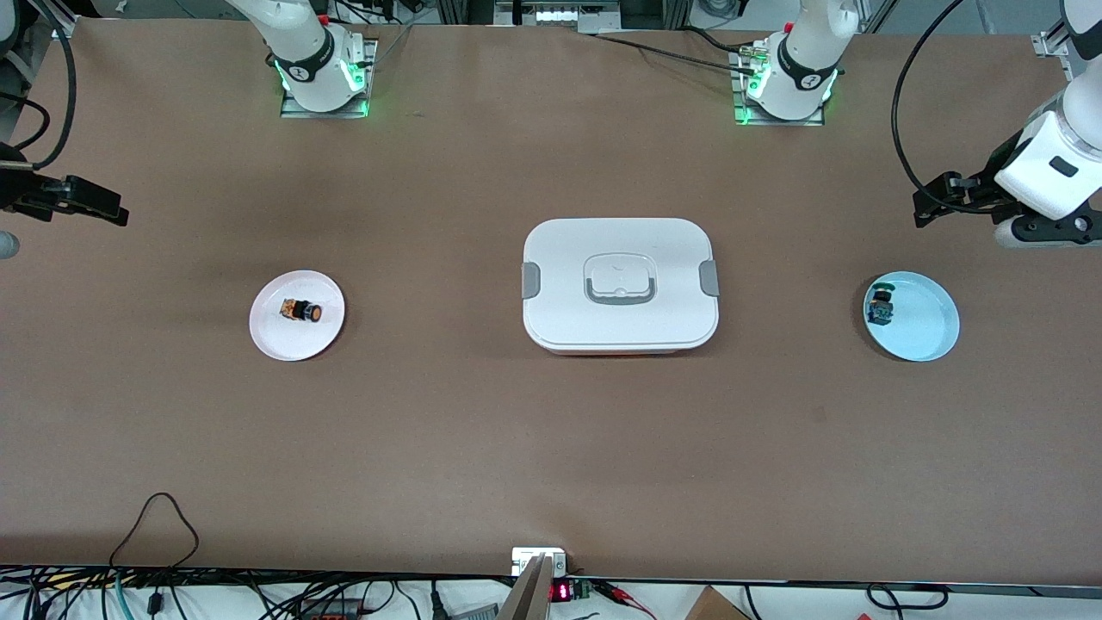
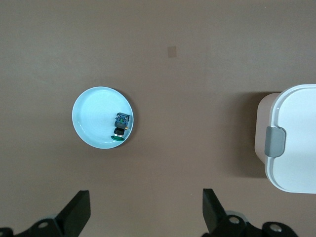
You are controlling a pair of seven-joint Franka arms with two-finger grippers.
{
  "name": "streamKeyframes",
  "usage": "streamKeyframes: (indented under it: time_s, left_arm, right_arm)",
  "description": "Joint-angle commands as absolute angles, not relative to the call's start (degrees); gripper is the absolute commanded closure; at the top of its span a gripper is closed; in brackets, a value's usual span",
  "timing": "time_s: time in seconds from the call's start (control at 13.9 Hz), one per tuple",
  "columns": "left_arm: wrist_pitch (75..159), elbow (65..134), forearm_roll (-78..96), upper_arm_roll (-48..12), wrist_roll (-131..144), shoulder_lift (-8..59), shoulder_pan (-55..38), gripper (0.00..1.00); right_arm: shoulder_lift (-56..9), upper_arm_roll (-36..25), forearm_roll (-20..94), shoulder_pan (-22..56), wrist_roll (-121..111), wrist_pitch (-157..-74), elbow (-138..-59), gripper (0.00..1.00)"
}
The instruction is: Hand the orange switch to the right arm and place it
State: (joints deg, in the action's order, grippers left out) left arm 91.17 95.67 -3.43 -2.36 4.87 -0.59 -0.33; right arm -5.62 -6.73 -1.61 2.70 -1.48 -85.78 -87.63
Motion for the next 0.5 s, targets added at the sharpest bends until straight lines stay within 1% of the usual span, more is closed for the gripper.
streamKeyframes:
  time_s: [0.0, 0.14, 0.43]
  left_arm:
    - [90.5, 95.5, -2.8, -2.5, 3.5, -1.0, -0.3, 0.0]
    - [90.5, 95.5, -2.8, -2.5, 3.4, -1.0, -0.3, 0.0]
    - [90.5, 95.5, -2.8, -2.5, 3.5, -1.0, -0.3, 0.0]
  right_arm:
    - [-1.1, -5.4, -1.2, 1.5, -1.9, -86.9, -92.3, 0.0]
    - [-0.6, -5.6, -1.1, 1.5, -1.8, -85.5, -92.1, 0.0]
    - [-0.7, -5.6, -1.0, 1.4, -1.8, -85.8, -91.8, 0.0]
